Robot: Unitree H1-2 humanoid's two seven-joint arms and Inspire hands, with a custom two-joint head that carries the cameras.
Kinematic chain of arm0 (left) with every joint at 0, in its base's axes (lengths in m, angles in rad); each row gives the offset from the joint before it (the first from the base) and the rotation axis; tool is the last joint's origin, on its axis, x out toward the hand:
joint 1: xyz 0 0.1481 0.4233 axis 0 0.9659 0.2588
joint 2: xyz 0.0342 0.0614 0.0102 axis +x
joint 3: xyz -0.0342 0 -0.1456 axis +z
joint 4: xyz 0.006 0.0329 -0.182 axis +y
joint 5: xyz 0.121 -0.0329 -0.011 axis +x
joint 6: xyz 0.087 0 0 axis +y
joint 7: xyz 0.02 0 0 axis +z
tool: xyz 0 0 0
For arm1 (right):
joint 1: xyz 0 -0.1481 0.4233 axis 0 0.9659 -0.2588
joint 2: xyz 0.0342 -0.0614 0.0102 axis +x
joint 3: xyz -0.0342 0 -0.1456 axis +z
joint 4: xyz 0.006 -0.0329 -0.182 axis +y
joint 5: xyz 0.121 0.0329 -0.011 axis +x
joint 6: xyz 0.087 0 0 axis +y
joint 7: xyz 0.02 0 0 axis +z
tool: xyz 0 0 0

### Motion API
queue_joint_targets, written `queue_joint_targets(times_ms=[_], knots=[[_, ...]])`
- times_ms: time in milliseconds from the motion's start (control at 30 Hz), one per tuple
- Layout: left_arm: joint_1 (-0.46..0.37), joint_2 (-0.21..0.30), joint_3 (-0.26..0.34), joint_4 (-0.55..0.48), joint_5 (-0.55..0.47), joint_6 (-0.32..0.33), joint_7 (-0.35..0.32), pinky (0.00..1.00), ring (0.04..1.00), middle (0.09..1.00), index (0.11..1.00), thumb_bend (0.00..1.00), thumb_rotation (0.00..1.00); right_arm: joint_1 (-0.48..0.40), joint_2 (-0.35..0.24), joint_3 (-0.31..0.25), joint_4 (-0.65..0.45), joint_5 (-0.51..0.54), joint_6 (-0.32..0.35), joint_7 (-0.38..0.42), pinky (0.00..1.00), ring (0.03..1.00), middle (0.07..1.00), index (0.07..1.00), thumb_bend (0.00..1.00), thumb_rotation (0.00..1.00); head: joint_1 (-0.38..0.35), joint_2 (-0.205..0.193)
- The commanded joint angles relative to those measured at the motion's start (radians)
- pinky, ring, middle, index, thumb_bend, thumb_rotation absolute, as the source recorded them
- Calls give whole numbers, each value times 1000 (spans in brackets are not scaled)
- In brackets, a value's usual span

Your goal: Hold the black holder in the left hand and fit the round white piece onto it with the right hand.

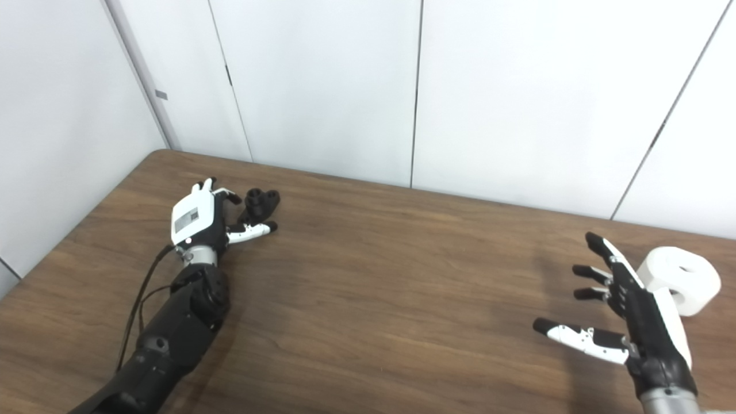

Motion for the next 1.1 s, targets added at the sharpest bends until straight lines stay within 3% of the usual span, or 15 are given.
queue_joint_targets(times_ms=[0,200,300,333,367,433,1067], knots=[[-14,2,3,23,-22,6,-6,854,1000,963,644,955,363,-26,-15,-16,-36,9,-21,-8,630,792,924,915,644,0,0,2],[-12,3,-8,50,-49,-29,-2,873,1000,929,602,921,312,-27,-15,-19,-42,9,-12,-3,627,793,928,920,633,0,-2,7],[-14,8,-23,63,-55,-63,-5,875,988,912,563,874,221,-26,-16,-19,-44,6,-9,-4,629,791,928,917,633,0,-2,10],[-14,11,-32,68,-51,-77,-3,866,980,903,526,703,148,-27,-15,-19,-43,5,-8,-5,631,789,926,915,633,0,-2,10],[-15,15,-46,75,-41,-89,-1,839,959,882,501,598,97,-28,-15,-19,-42,4,-7,-5,637,788,924,914,632,0,-5,11],[-17,22,-69,86,-31,-103,3,794,923,847,486,543,67,-31,-15,-18,-42,3,-5,-4,638,788,924,913,628,0,-6,12],[-19,-7,-100,138,-36,-152,54,716,853,802,481,524,56,-18,-29,-19,-58,-15,-16,-10,605,770,919,906,586,0,-23,17]])
